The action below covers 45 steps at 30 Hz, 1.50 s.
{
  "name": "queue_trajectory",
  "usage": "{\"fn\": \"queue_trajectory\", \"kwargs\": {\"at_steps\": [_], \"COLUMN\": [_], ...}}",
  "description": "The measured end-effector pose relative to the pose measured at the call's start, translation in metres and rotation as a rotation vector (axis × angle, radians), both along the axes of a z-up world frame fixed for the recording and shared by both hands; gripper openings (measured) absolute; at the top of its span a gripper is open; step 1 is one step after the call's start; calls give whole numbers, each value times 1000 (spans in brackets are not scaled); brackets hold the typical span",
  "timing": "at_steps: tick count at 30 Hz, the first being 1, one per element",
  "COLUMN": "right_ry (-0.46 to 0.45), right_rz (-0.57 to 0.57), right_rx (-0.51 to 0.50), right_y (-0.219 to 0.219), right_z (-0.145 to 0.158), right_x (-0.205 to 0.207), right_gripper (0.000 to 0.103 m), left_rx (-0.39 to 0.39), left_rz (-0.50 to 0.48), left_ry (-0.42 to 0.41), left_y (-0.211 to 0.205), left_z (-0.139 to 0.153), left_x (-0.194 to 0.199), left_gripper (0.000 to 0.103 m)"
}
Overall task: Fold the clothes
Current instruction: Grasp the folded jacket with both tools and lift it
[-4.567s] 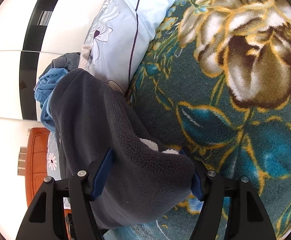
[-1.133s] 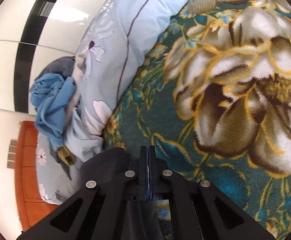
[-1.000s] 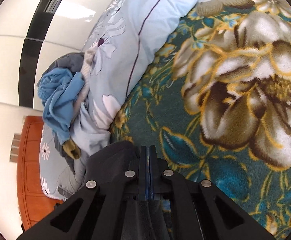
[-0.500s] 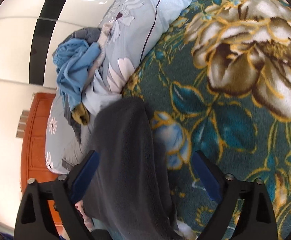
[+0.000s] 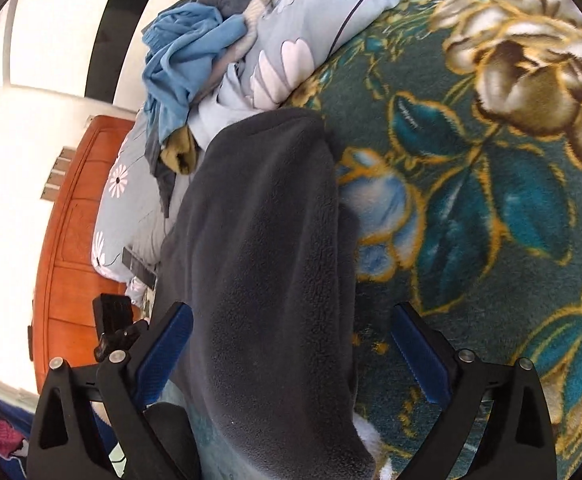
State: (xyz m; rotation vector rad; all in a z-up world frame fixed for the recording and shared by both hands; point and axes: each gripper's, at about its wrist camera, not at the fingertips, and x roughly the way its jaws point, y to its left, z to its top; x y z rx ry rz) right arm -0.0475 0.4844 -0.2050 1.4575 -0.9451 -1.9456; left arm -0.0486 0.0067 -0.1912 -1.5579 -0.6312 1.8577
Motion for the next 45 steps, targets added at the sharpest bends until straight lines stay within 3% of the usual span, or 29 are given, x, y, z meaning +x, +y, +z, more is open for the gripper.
{"fn": "queue_trajectory", "kwargs": {"at_steps": [3, 6, 12, 15, 23, 28, 39, 43, 45], "right_ry": [-17, -3, -37, -34, -19, -38, -67, -88, -99], "right_rz": [107, 173, 134, 148, 174, 158, 115, 100, 85], "right_rx": [-40, 2, -45, -36, -67, -57, -28, 6, 12], "right_y": [-19, -34, -27, -32, -43, -49, -56, -50, -46], "right_z": [-2, -1, -8, -6, -11, -11, -11, -9, -8], "right_x": [-5, -8, -9, -10, -26, -33, -42, -40, -37], "right_gripper": [99, 101, 101, 100, 99, 98, 92, 79, 70], "left_rx": [-15, 9, 85, 33, 158, 37, 123, 115, 89], "left_rz": [-43, -41, -21, -77, 0, -65, 30, 33, 49], "left_ry": [-22, -66, -122, -109, -150, -106, -143, -114, -108], "left_y": [8, 4, -9, -2, -15, -9, -38, -36, -36], "left_z": [-5, -9, -16, -11, -15, -4, -4, 7, 12], "left_x": [1, 0, 0, -2, -8, 5, 12, 21, 22], "left_gripper": [103, 103, 103, 103, 102, 102, 102, 98, 88]}}
